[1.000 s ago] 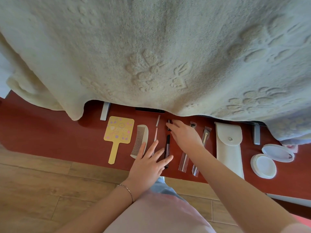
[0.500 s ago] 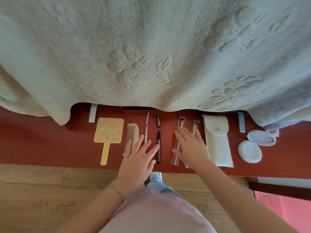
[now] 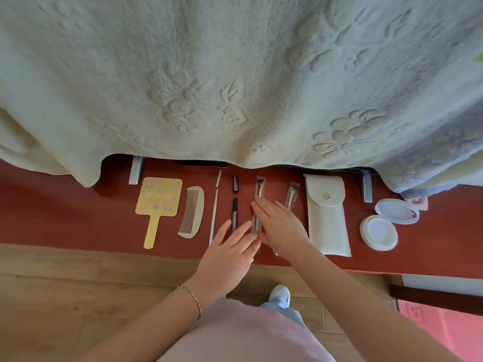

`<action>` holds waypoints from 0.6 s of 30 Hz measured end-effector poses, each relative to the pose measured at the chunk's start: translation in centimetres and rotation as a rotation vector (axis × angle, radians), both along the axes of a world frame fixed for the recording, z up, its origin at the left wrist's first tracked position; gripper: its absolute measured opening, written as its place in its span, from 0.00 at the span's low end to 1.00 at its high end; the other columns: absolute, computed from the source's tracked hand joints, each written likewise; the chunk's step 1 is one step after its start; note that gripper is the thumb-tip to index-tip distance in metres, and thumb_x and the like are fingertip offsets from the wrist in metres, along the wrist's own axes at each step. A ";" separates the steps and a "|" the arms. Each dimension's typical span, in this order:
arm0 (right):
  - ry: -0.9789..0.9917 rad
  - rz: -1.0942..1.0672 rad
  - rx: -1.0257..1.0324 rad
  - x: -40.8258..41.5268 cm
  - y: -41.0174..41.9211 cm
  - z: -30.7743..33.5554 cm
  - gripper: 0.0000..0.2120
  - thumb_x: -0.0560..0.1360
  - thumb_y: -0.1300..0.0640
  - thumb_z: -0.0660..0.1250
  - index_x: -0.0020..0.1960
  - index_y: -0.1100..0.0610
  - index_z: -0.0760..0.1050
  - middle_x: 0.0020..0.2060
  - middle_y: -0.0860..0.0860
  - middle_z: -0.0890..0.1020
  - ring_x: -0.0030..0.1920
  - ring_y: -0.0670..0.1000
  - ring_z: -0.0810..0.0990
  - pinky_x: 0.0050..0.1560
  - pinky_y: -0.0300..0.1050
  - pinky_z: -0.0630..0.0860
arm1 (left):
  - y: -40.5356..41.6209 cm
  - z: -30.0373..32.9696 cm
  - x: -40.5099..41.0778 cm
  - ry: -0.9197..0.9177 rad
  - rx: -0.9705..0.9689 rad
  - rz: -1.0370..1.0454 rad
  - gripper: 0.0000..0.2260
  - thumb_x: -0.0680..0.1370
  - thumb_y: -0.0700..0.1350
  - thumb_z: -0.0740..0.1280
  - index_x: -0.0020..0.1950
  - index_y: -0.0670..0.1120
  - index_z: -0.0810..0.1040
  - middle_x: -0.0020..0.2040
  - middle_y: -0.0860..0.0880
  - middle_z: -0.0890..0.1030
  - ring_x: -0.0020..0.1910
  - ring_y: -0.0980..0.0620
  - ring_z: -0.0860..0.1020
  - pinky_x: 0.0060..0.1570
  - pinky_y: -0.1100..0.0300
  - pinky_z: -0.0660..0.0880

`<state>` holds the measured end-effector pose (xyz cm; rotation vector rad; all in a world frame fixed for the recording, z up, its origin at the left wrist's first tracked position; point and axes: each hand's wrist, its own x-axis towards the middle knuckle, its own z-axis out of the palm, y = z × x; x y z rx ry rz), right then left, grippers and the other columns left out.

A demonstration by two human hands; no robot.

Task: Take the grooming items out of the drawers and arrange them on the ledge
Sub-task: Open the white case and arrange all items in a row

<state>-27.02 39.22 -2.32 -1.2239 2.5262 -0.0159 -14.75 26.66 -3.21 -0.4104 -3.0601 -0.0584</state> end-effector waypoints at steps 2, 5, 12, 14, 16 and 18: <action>0.002 0.030 -0.019 -0.4 0.4 0.0 0.32 0.78 0.44 0.57 0.76 0.56 0.49 0.76 0.52 0.52 0.75 0.49 0.52 0.74 0.47 0.45 | 0.3 0.1 0.0 0.004 0.007 0.052 0.16 0.70 0.50 0.72 0.56 0.50 0.81 0.58 0.51 0.80 0.65 0.48 0.73 0.66 0.43 0.64; 0.009 0.074 -0.014 -0.7 1.0 -0.1 0.34 0.78 0.42 0.56 0.76 0.56 0.48 0.76 0.51 0.51 0.75 0.49 0.53 0.74 0.47 0.47 | 1.1 0.1 0.1 0.012 0.004 0.107 0.16 0.68 0.50 0.74 0.54 0.49 0.82 0.56 0.50 0.82 0.63 0.47 0.75 0.65 0.43 0.64; 0.022 0.112 -0.026 -0.5 1.4 -0.2 0.33 0.78 0.43 0.55 0.76 0.56 0.48 0.76 0.51 0.52 0.75 0.50 0.55 0.74 0.46 0.50 | 2.6 -0.1 0.9 0.025 0.014 0.178 0.15 0.69 0.49 0.73 0.54 0.49 0.82 0.55 0.49 0.82 0.63 0.48 0.75 0.64 0.43 0.67; 0.028 0.108 -0.012 -0.6 1.3 -0.2 0.33 0.78 0.42 0.55 0.76 0.56 0.48 0.76 0.51 0.53 0.74 0.50 0.56 0.73 0.47 0.52 | 2.8 -0.2 1.0 0.025 0.012 0.190 0.15 0.69 0.49 0.73 0.55 0.49 0.82 0.54 0.49 0.82 0.62 0.47 0.75 0.64 0.43 0.67; 0.026 0.108 -0.008 -0.6 1.1 -0.1 0.33 0.77 0.42 0.57 0.76 0.56 0.52 0.75 0.52 0.57 0.73 0.52 0.60 0.72 0.49 0.57 | 2.8 -0.4 1.1 0.021 0.002 0.198 0.16 0.69 0.50 0.73 0.55 0.49 0.81 0.54 0.48 0.82 0.62 0.47 0.75 0.65 0.43 0.66; 0.046 0.105 -0.008 -0.4 1.1 0.0 0.33 0.75 0.43 0.63 0.73 0.58 0.61 0.72 0.54 0.65 0.69 0.53 0.68 0.67 0.51 0.65 | 2.9 -0.5 1.2 0.019 -0.005 0.203 0.17 0.69 0.51 0.73 0.56 0.49 0.81 0.55 0.48 0.82 0.62 0.47 0.75 0.65 0.43 0.65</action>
